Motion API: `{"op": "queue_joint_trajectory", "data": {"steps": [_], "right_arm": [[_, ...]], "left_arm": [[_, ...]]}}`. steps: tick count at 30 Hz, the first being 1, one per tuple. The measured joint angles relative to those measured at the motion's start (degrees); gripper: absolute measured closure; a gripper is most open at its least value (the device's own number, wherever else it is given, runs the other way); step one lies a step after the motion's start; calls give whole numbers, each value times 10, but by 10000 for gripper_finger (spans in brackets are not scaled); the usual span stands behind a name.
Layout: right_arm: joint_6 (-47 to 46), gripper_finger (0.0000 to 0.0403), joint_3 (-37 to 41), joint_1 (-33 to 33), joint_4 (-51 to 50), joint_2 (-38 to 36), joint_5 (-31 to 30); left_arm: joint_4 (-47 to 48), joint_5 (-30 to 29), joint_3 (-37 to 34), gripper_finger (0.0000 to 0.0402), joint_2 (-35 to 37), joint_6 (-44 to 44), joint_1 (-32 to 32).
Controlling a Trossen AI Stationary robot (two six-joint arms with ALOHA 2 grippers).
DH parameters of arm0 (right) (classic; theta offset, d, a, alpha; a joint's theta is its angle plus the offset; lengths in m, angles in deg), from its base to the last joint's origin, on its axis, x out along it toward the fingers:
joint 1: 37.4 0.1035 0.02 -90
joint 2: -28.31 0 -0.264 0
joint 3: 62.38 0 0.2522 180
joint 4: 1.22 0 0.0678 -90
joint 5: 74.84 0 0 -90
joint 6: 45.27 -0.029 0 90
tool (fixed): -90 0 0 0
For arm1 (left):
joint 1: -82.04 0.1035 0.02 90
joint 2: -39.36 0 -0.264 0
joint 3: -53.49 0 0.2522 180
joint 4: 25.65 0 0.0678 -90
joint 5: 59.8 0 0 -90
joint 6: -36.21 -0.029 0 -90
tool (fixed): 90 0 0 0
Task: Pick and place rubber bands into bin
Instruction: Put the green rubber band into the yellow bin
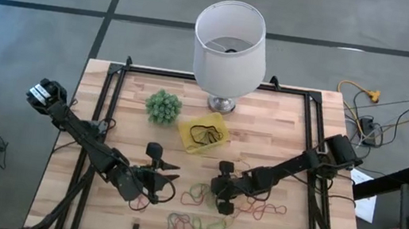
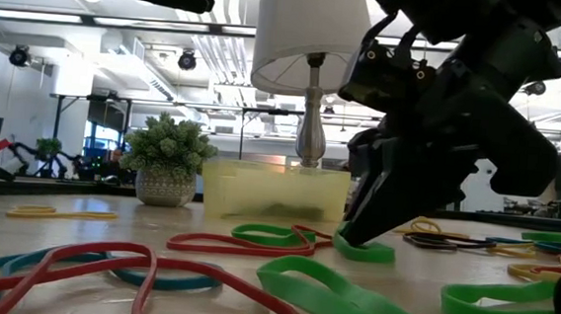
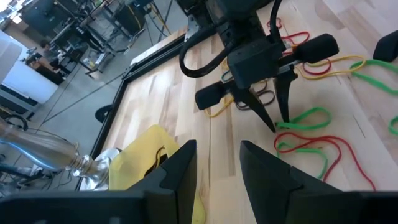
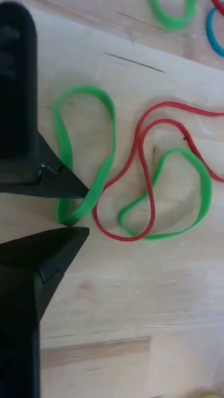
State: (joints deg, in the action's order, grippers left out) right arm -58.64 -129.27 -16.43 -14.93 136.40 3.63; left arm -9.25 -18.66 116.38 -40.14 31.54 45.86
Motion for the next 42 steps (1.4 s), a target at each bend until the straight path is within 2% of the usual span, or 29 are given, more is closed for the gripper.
{"op": "queue_joint_trajectory", "data": {"steps": [5,14,20,26,30,37,42], "right_arm": [[16,387,0,3,-4,-1,-6],[44,394,-14,8,-37,-24,-45],[89,394,-37,10,-91,-81,-107],[184,394,-53,-8,-74,-132,-224],[249,394,-57,-44,-28,-144,-276],[285,394,-57,-139,25,-142,-271],[267,394,-57,-202,24,-142,-204]], "left_arm": [[0,0,0,295,0,0,0],[0,1,0,295,0,0,-4],[15,3,0,295,0,26,-21],[43,4,0,295,0,73,-41],[45,4,0,295,0,92,-57],[44,4,0,295,0,104,-74],[45,4,0,295,0,103,-76]]}}
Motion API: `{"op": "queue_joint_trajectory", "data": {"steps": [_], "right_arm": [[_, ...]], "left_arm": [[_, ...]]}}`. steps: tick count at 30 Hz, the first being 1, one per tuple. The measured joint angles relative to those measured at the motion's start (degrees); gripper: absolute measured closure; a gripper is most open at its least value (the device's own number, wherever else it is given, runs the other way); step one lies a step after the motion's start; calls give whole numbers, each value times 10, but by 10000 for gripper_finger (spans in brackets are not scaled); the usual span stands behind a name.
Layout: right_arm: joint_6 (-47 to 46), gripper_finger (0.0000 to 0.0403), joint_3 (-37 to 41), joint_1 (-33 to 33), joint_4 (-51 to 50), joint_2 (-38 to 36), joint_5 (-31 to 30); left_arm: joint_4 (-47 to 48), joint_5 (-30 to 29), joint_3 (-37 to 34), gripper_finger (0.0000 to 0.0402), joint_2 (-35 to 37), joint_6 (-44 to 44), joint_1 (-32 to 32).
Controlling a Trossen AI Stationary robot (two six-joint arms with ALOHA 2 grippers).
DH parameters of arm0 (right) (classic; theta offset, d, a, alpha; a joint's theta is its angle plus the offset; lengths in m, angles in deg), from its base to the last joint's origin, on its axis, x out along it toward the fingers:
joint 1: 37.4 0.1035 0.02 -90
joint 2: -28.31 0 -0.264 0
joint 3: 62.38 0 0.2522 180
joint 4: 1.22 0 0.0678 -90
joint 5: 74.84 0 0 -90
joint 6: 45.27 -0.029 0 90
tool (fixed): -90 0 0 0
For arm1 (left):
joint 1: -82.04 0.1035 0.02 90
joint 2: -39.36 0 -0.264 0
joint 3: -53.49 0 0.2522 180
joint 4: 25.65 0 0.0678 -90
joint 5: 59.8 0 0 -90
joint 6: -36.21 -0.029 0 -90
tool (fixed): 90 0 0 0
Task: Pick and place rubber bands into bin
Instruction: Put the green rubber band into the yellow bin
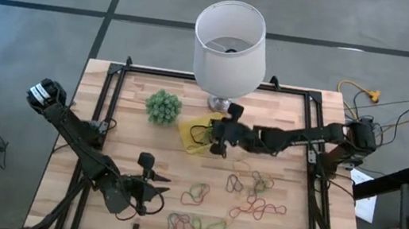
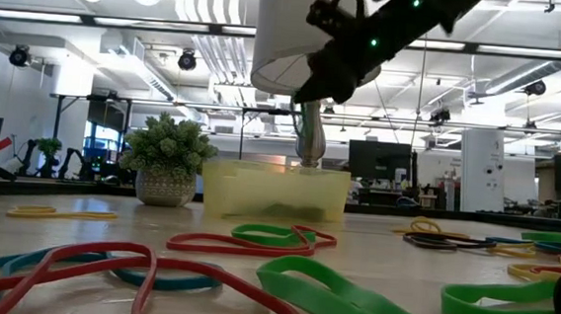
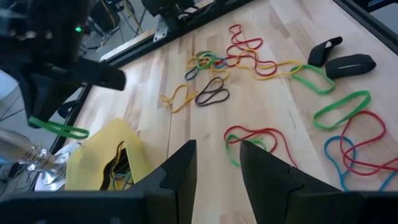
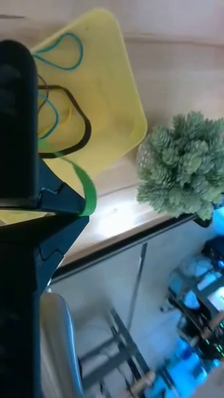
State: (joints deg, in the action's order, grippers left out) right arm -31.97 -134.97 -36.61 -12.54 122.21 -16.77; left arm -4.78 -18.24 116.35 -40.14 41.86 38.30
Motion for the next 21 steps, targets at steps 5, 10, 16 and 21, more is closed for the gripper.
{"op": "queue_joint_trajectory", "data": {"steps": [5,10,16,21], "right_arm": [[-26,394,5,-36,1,0,47],[-36,394,12,-51,-1,0,91],[-72,364,14,-68,-7,0,146],[-87,313,14,-72,-17,0,169]], "left_arm": [[15,0,0,295,0,1,0],[15,0,0,295,0,1,0],[15,0,0,295,0,1,0],[14,0,0,295,0,11,0]]}}
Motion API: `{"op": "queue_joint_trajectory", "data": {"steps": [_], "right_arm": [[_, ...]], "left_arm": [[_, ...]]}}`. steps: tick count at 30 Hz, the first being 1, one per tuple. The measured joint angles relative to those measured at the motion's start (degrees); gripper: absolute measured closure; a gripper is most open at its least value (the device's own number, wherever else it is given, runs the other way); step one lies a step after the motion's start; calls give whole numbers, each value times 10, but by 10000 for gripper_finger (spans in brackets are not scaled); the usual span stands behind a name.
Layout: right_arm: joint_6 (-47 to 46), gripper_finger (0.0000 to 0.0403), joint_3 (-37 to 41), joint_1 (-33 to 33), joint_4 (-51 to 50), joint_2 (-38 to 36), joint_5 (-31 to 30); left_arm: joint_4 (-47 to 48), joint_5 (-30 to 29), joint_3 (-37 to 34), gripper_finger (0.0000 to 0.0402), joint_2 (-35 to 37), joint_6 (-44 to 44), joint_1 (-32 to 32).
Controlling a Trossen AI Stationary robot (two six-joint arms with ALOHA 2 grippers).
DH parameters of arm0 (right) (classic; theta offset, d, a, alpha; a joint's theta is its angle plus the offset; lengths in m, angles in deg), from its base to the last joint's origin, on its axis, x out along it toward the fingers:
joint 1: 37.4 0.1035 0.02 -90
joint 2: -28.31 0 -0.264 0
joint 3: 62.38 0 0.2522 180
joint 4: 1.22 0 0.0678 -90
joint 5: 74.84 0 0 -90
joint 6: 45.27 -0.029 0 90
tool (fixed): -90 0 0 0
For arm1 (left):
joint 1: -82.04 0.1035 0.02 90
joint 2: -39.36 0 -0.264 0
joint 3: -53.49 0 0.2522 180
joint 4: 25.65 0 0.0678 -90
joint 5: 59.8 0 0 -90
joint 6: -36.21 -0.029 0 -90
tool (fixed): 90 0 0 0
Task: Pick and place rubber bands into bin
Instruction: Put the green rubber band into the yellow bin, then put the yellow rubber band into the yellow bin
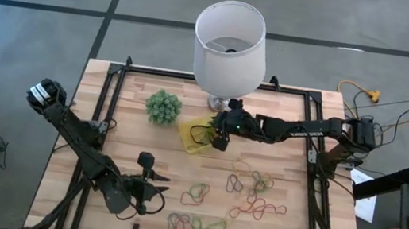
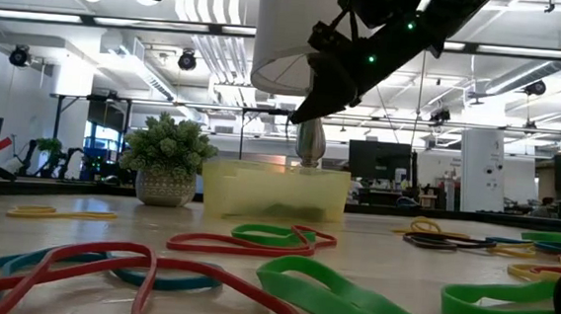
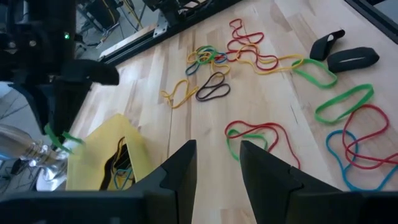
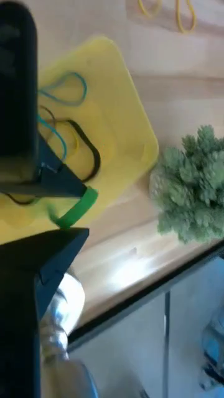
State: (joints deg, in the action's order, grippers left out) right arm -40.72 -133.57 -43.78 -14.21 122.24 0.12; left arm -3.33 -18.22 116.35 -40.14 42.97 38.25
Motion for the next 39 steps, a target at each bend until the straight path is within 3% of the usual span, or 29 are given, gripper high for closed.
{"op": "queue_joint_trajectory", "data": {"steps": [10,25,34,39], "right_arm": [[-36,244,0,-6,-39,0,36],[-30,218,0,-8,-49,0,63],[-8,220,0,68,-49,0,108],[3,220,0,138,-48,0,107]], "left_arm": [[0,0,0,295,0,5,0],[103,25,0,295,0,142,0],[252,90,-3,295,-21,301,30],[264,141,-27,295,-35,347,59]]}}
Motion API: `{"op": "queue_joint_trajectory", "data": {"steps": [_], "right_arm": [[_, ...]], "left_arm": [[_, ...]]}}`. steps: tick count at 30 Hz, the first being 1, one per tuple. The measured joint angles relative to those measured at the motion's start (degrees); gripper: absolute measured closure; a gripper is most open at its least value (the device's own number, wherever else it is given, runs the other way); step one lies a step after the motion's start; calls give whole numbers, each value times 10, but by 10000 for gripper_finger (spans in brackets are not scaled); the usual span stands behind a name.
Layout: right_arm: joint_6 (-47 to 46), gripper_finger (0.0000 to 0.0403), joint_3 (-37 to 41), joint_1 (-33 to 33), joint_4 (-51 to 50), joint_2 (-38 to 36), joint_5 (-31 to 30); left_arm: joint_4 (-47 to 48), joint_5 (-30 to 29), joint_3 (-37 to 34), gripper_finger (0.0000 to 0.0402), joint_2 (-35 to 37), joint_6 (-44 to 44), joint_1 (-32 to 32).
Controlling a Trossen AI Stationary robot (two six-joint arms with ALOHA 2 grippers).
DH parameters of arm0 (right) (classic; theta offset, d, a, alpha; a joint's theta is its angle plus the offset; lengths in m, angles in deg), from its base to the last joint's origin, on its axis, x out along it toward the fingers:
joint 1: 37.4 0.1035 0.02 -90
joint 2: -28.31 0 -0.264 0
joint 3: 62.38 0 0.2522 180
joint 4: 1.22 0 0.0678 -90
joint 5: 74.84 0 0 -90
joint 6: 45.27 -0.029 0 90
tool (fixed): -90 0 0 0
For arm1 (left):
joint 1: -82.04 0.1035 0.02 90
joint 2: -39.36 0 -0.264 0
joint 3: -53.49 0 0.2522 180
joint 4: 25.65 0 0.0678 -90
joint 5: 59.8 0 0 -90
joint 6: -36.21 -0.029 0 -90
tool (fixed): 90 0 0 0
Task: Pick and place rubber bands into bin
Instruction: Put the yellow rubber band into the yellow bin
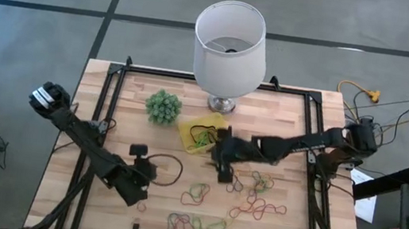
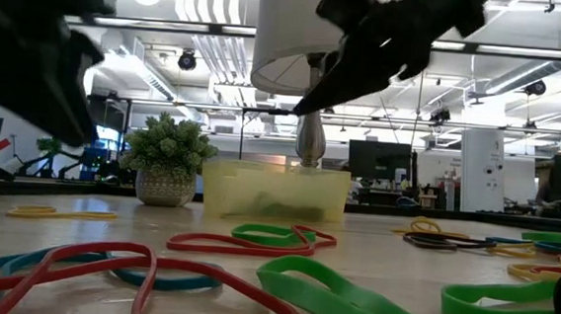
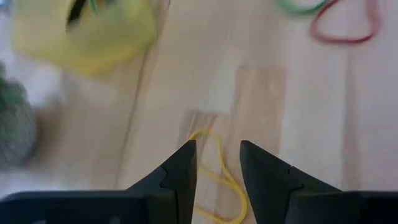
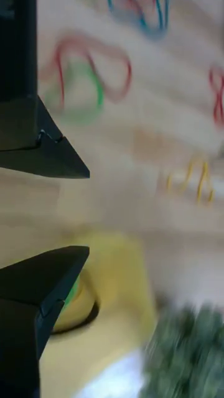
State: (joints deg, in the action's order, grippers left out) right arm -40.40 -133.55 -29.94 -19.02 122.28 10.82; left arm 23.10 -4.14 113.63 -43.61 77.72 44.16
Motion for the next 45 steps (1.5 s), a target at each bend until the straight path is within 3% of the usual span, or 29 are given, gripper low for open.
{"op": "queue_joint_trajectory", "data": {"steps": [11,23,38,45], "right_arm": [[-18,232,0,100,17,-1,-2],[-39,247,1,123,17,-1,-3],[-38,257,2,130,14,-1,-3],[-37,259,2,130,14,-1,-3]], "left_arm": [[-64,123,-60,294,10,47,71],[-95,218,-66,294,9,49,114],[-139,250,-100,294,0,77,128],[-163,264,-95,294,-45,62,128]]}}
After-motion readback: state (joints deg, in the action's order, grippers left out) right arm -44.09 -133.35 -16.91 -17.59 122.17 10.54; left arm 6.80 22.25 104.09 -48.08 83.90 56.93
